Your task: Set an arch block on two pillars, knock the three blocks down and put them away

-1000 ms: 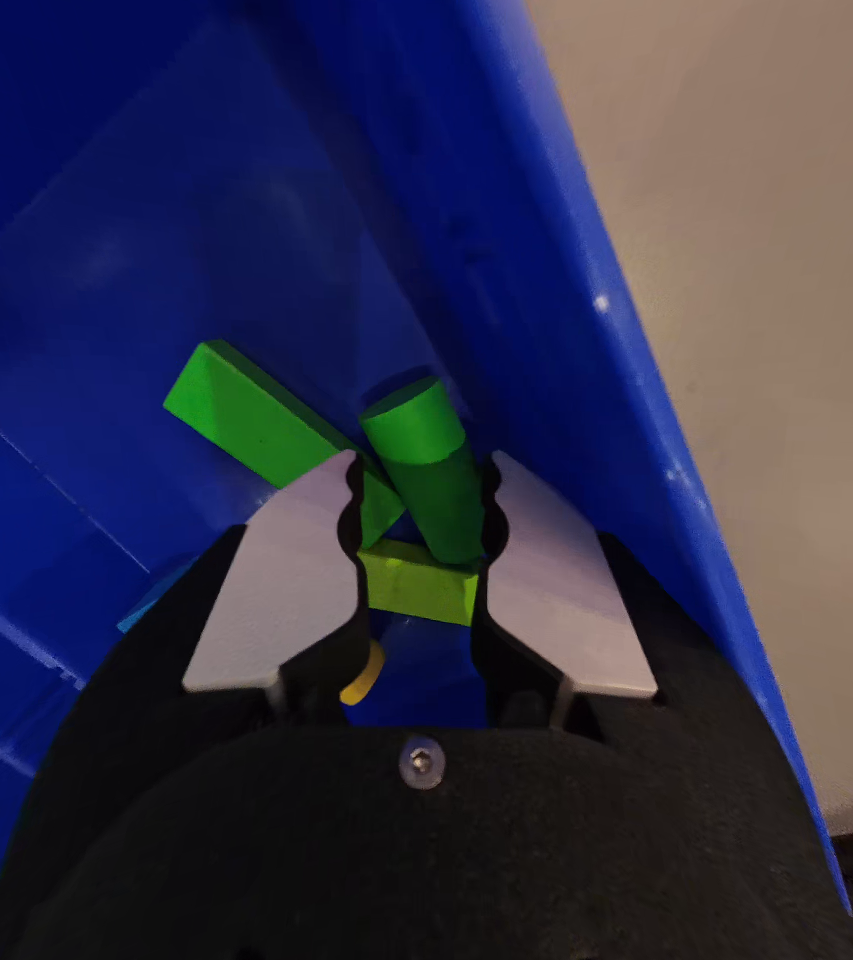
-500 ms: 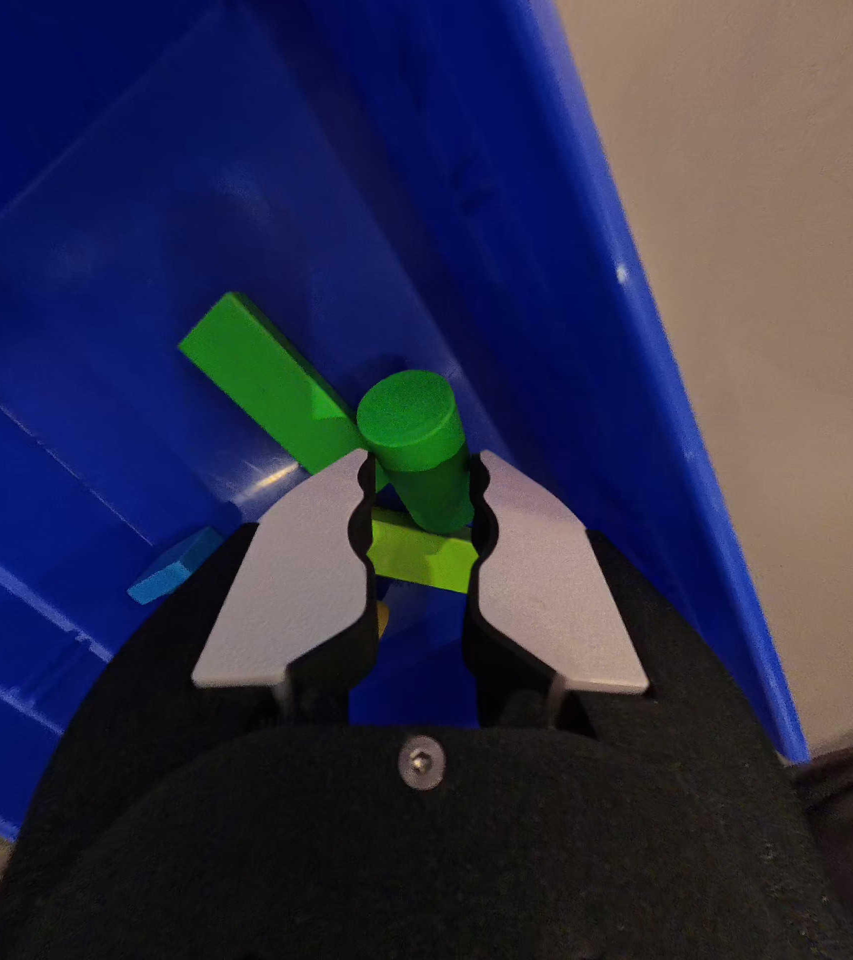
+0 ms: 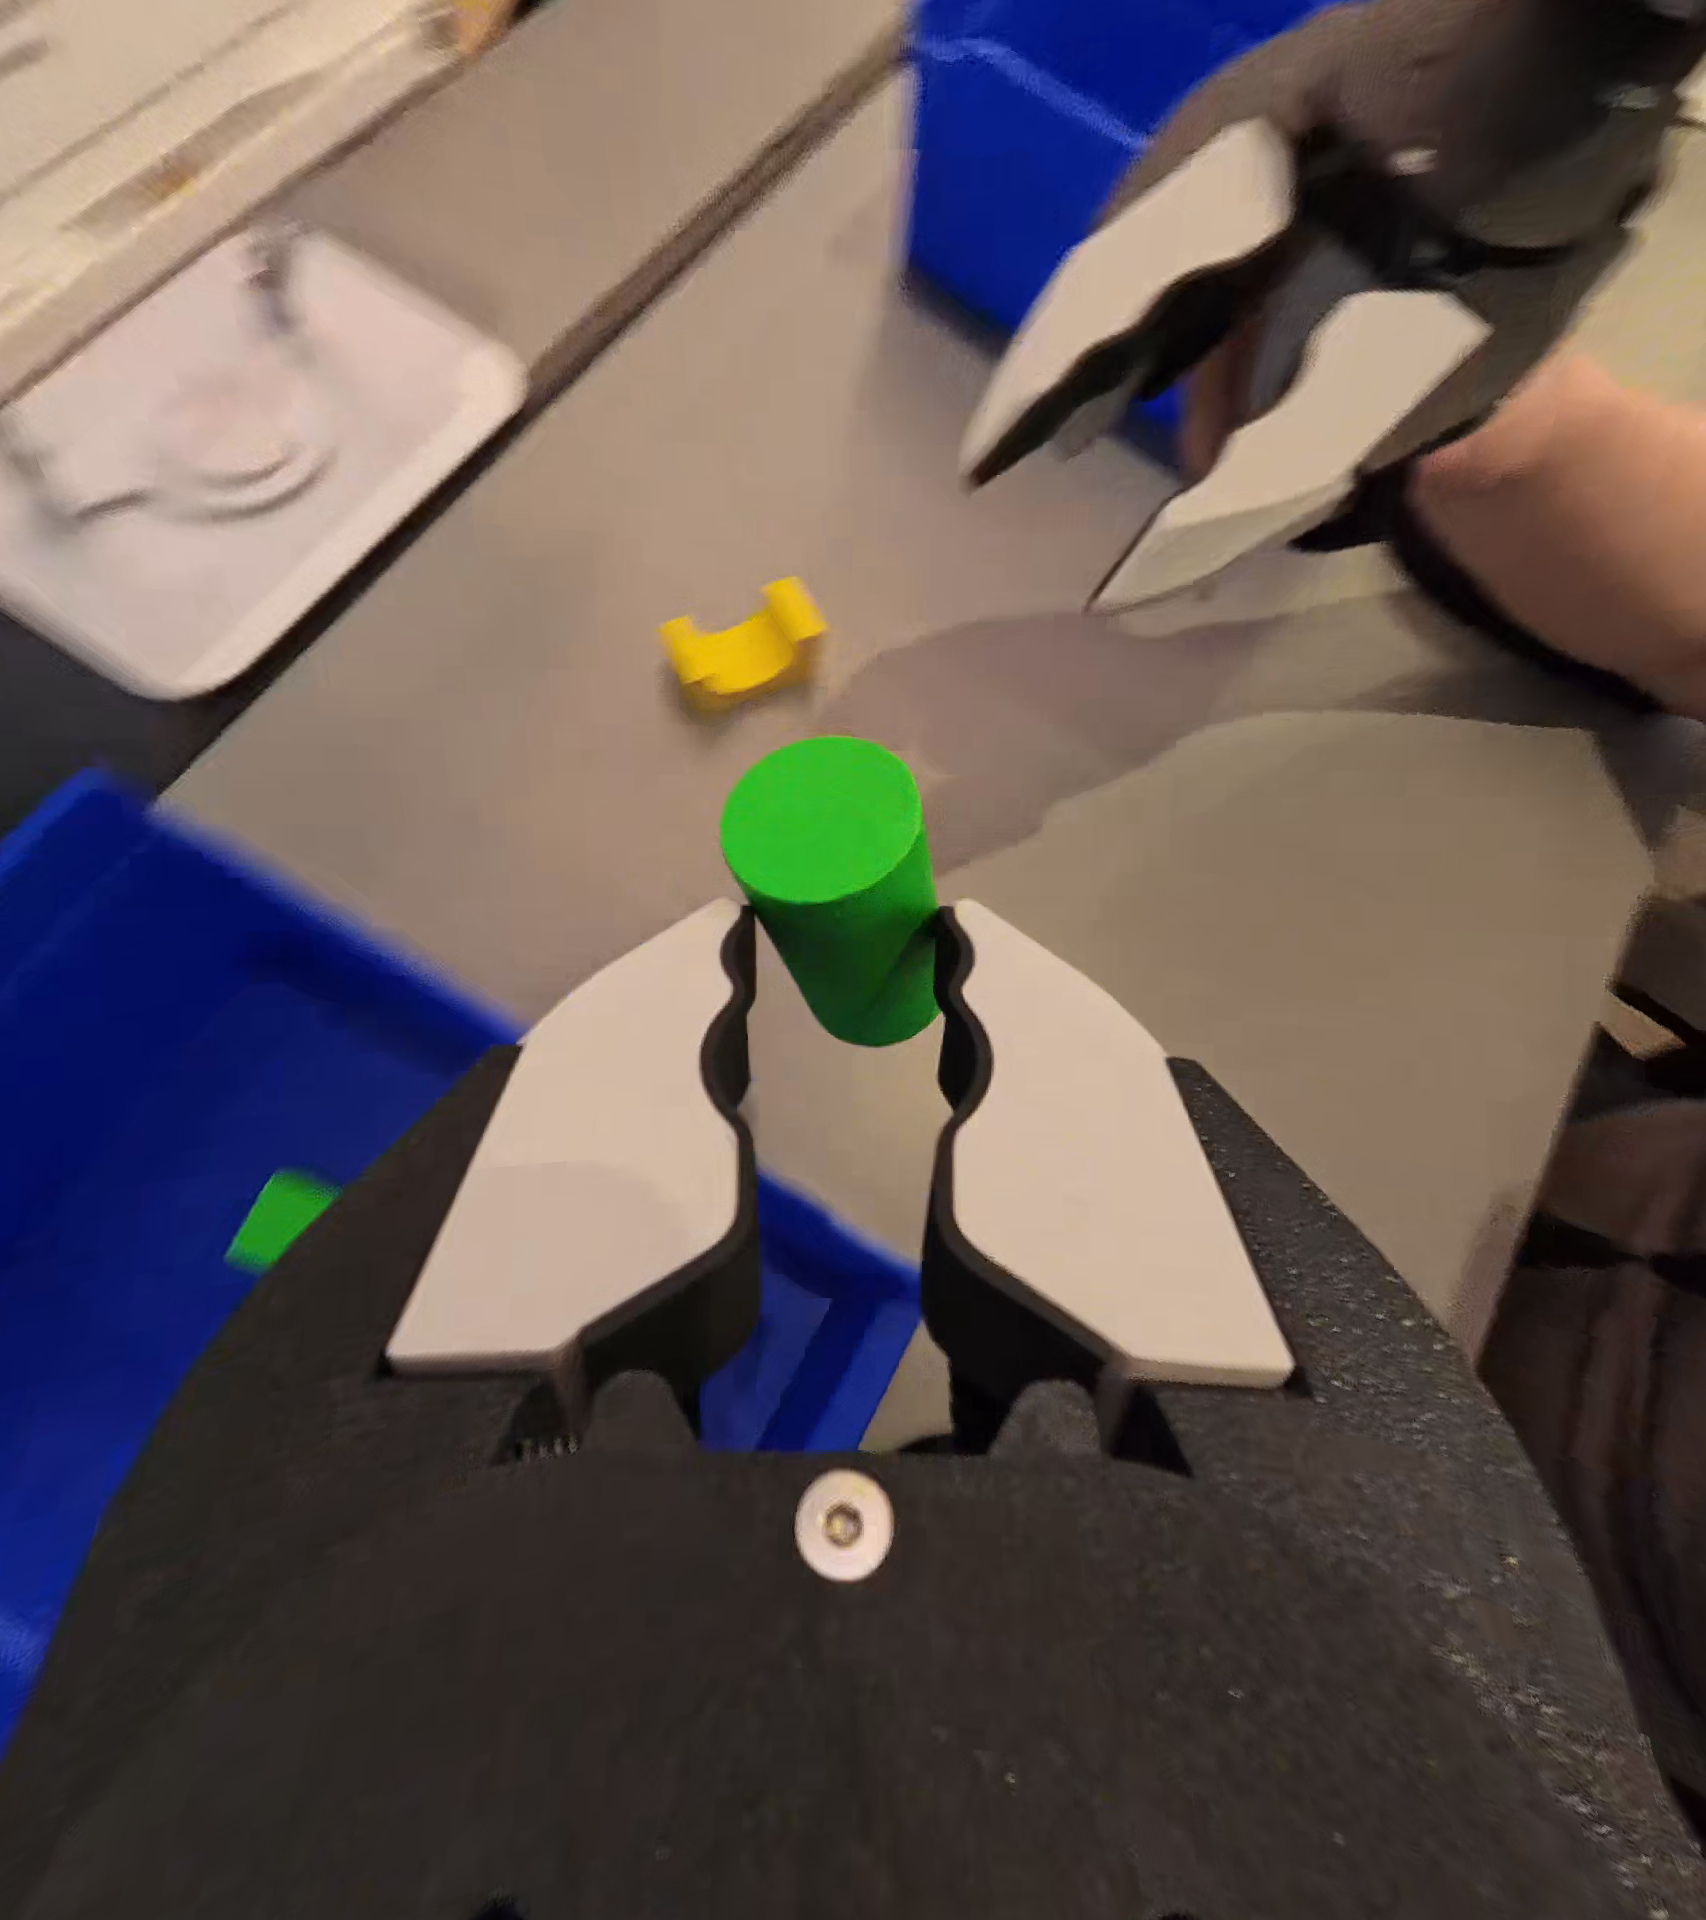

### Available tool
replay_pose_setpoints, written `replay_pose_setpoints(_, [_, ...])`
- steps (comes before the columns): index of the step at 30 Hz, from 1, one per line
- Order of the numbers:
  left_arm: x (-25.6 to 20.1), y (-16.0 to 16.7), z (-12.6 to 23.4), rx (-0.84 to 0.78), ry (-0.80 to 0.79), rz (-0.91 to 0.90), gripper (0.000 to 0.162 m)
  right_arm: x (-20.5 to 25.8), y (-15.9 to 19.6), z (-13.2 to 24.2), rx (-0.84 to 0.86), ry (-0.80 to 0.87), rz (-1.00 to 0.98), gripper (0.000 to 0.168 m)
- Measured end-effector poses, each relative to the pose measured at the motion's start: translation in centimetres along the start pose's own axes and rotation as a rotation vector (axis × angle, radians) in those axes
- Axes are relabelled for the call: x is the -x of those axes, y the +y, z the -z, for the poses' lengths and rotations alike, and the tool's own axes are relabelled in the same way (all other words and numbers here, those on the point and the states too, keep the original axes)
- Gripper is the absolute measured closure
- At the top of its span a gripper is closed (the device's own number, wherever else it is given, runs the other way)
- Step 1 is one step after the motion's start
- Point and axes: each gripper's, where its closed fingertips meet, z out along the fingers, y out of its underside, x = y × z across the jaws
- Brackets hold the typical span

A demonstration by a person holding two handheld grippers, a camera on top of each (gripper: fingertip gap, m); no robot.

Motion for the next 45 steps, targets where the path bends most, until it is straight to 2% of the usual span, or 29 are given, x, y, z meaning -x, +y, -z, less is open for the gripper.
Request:
replay_pose_setpoints(3, [-4.1,-0.7,-2.8,0.050,0.086,-0.146,0.129,2.5,-0.9,-0.3,-0.038,-0.113,-0.044,0.126])
replay_pose_setpoints(8, [-5.9,-0.3,-5.4,0.128,0.060,-0.230,0.129,4.3,-1.4,0.3,-0.045,-0.270,-0.146,0.126])
replay_pose_setpoints(14, [-6.9,-0.1,-6.1,0.144,0.112,-0.236,0.129,5.4,-0.2,-0.4,0.020,-0.331,-0.161,0.126])
replay_pose_setpoints(17, [-7.4,0.2,-6.4,0.158,0.143,-0.244,0.129,5.8,0.3,-0.6,0.040,-0.347,-0.141,0.135])
replay_pose_setpoints(23, [-7.6,0.9,-6.7,0.187,0.159,-0.264,0.131,6.2,1.2,-0.7,0.102,-0.347,-0.061,0.136])
replay_pose_setpoints(28, [-6.5,1.6,-6.8,0.222,0.133,-0.245,0.106,5.4,2.4,-0.7,0.158,-0.325,-0.023,0.135])
replay_pose_setpoints(31, [-4.9,1.9,-6.0,0.222,0.093,-0.207,0.106,2.4,3.9,-0.6,0.209,-0.229,-0.052,0.135])
replay_pose_setpoints(35, [0.8,4.8,-3.0,0.324,-0.135,-0.078,0.113,-3.7,8.1,-0.3,0.330,0.006,-0.066,0.135])
replay_pose_setpoints(39, [5.3,7.6,1.1,0.362,-0.302,0.082,0.113,-5.8,10.1,0.0,0.350,0.038,-0.138,0.135])
replay_pose_setpoints(42, [6.4,10.0,3.3,0.384,-0.312,0.221,0.113,-6.2,10.4,0.1,0.354,0.043,-0.117,0.135])
replay_pose_setpoints(45, [7.5,13.4,4.9,0.487,-0.351,0.316,0.114,-6.7,11.1,0.0,0.370,0.065,-0.071,0.135])
